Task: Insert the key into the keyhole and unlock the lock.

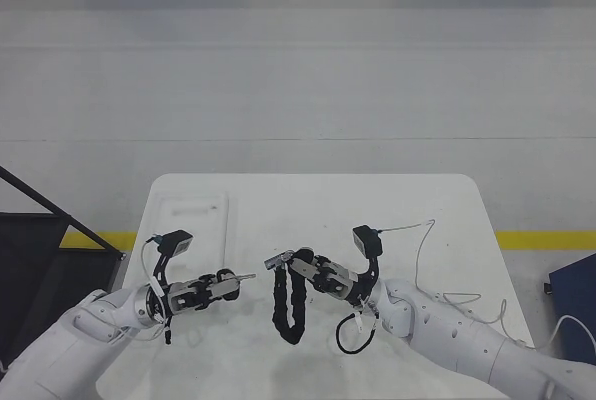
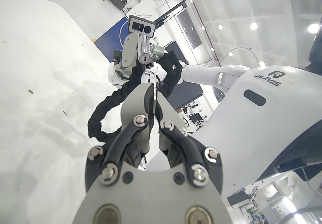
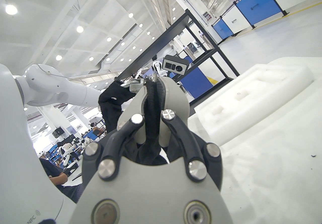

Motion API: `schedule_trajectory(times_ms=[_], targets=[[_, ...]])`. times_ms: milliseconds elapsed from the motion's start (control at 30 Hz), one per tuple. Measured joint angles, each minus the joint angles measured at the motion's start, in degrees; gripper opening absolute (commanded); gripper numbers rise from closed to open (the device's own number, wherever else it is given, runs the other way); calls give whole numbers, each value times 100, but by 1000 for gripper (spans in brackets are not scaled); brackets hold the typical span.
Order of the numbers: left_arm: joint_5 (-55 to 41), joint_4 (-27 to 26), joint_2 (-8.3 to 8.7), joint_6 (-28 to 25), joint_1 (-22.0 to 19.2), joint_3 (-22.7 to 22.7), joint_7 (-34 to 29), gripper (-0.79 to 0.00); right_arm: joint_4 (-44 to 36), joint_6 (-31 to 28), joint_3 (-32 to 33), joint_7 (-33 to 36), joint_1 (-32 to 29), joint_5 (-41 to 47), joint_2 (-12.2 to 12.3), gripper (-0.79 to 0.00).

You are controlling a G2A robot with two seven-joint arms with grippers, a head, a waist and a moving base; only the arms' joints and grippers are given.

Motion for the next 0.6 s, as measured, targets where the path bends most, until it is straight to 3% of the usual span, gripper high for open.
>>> schedule_trajectory(times_ms=[600], targets=[[46,63,-237,0,20,-38,0,-785,0,0,0,0,0,0,0,-785]])
